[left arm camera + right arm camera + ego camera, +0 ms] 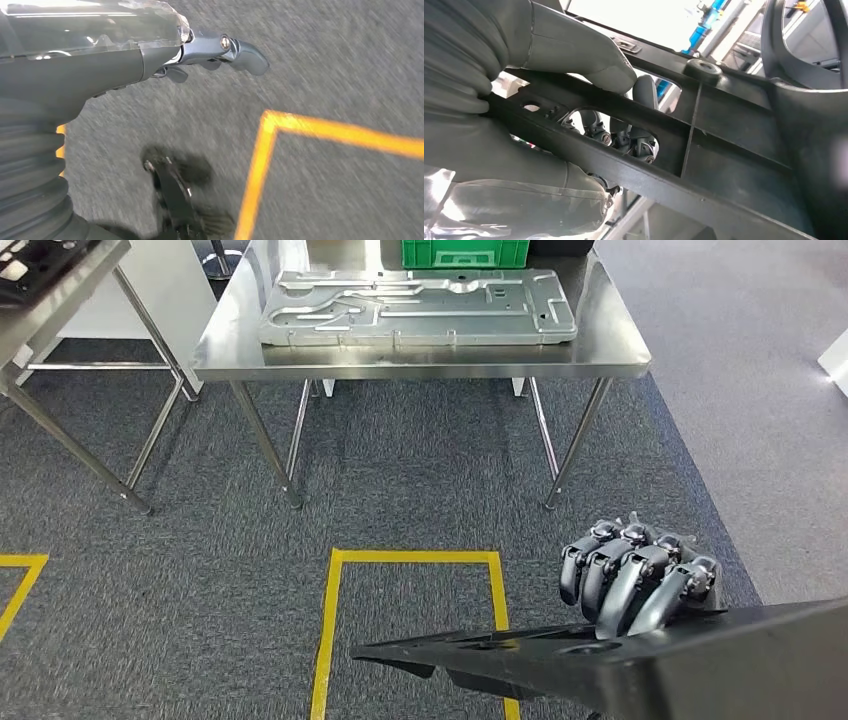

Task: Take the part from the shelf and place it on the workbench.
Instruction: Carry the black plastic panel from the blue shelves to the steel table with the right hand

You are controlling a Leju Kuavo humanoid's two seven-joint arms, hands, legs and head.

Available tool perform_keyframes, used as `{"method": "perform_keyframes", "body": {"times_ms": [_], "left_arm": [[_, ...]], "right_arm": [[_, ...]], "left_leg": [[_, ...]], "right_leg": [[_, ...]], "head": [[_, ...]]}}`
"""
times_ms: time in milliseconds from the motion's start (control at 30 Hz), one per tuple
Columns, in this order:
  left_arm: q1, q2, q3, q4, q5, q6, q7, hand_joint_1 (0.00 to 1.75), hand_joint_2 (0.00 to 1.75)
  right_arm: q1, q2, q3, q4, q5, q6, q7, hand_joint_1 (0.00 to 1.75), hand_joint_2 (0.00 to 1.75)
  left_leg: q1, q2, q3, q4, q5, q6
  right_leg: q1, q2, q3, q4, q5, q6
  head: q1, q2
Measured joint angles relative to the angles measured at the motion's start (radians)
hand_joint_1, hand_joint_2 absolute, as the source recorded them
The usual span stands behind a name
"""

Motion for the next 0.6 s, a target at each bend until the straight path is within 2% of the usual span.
{"method": "perform_keyframes", "body": {"times_ms": [67, 133, 167, 200, 233, 300, 367, 467, 500, 533, 600], "left_arm": [[-0.004, -0.001, 0.0, 0.0, -0.001, -0.001, 0.0, 0.0, 1.75], [-0.002, -0.001, 0.0, 0.0, -0.001, -0.001, 0.0, 0.0, 1.75], [0.001, -0.001, 0.0, 0.0, -0.001, -0.001, 0.0, 0.0, 1.75], [0.003, -0.001, 0.0, 0.0, -0.001, -0.001, 0.0, 0.0, 1.75], [0.005, -0.001, 0.0, 0.0, -0.001, -0.001, 0.0, 0.0, 1.75], [0.007, -0.001, 0.0, 0.0, -0.002, -0.001, -0.001, 0.0, 1.75], [0.01, 0.0, 0.0, 0.0, -0.003, -0.002, -0.003, 0.0, 1.75], [0.01, 0.0, 0.0, -0.001, -0.004, -0.002, -0.007, 0.0, 1.75], [0.008, 0.0, 0.0, -0.001, -0.004, -0.002, -0.009, 0.0, 1.75], [0.006, 0.0, 0.0, -0.001, -0.005, -0.002, -0.01, 0.0, 1.75], [0.005, -0.001, -0.001, -0.001, -0.005, -0.003, -0.012, 0.0, 1.75]], "right_arm": [[-0.001, 0.0, 0.0, 0.0, 0.0, -0.004, 0.0, 1.57, 1.75], [0.001, 0.0, 0.0, 0.0, 0.0, -0.01, 0.0, 1.57, 1.75], [0.002, 0.0, 0.0, 0.0, 0.0, -0.011, 0.0, 1.57, 1.75], [0.002, 0.0, 0.0, 0.0, 0.001, -0.012, 0.0, 1.57, 1.75], [0.004, 0.0, 0.0, -0.001, 0.002, -0.013, 0.0, 1.57, 1.75], [0.01, 0.0, 0.0, -0.004, 0.002, -0.013, 0.0, 1.57, 1.75], [0.02, 0.001, 0.0, -0.009, -0.001, -0.011, 0.0, 1.57, 1.75], [0.034, 0.004, -0.002, -0.02, -0.005, 0.004, 0.0, 1.57, 1.75], [0.037, 0.006, -0.004, -0.024, -0.005, 0.011, 0.0, 1.57, 1.75], [0.041, 0.008, -0.005, -0.029, -0.005, 0.016, -0.001, 1.57, 1.75], [0.048, 0.013, -0.008, -0.033, -0.002, 0.022, -0.001, 1.57, 1.75]], "left_leg": [[0.003, -0.001, -0.066, 0.11, -0.029, -0.004], [0.003, -0.001, -0.152, 0.208, -0.082, -0.008], [0.004, 0.0, -0.182, 0.223, -0.099, -0.01], [0.004, 0.0, -0.199, 0.209, -0.098, -0.011], [0.004, -0.001, -0.203, 0.167, -0.071, -0.01], [0.001, -0.004, -0.19, 0.054, 0.035, -0.002], [-0.004, -0.007, -0.176, -0.007, 0.094, 0.01], [-0.005, -0.006, -0.149, -0.025, 0.095, 0.03], [-0.003, -0.004, -0.137, -0.031, 0.093, 0.035], [-0.002, -0.002, -0.124, -0.036, 0.089, 0.041], [-0.001, 0.006, -0.106, -0.042, 0.076, 0.047]], "right_leg": [[-0.001, 0.0, 0.023, -0.002, -0.016, -0.008], [0.0, 0.002, 0.041, -0.002, -0.034, -0.011], [0.0, 0.005, 0.052, -0.002, -0.044, -0.011], [0.0, 0.007, 0.064, -0.002, -0.054, -0.01], [0.0, 0.009, 0.079, -0.002, -0.065, -0.008], [0.001, 0.011, 0.106, -0.001, -0.086, -0.002], [0.003, 0.017, 0.123, -0.002, -0.105, 0.009], [0.004, 0.021, 0.137, 0.018, -0.107, 0.026], [0.003, 0.018, 0.13, 0.042, -0.105, 0.03], [0.003, 0.014, 0.11, 0.079, -0.111, 0.034], [0.0, 0.008, 0.033, 0.188, -0.147, 0.042]], "head": [[-0.001, 0.0], [-0.002, 0.0], [-0.002, 0.0], [-0.002, 0.0], [-0.002, 0.0], [-0.001, 0.0], [-0.001, 0.0], [-0.001, 0.0], [0.0, 0.0], [0.002, 0.0], [0.004, 0.0]]}}
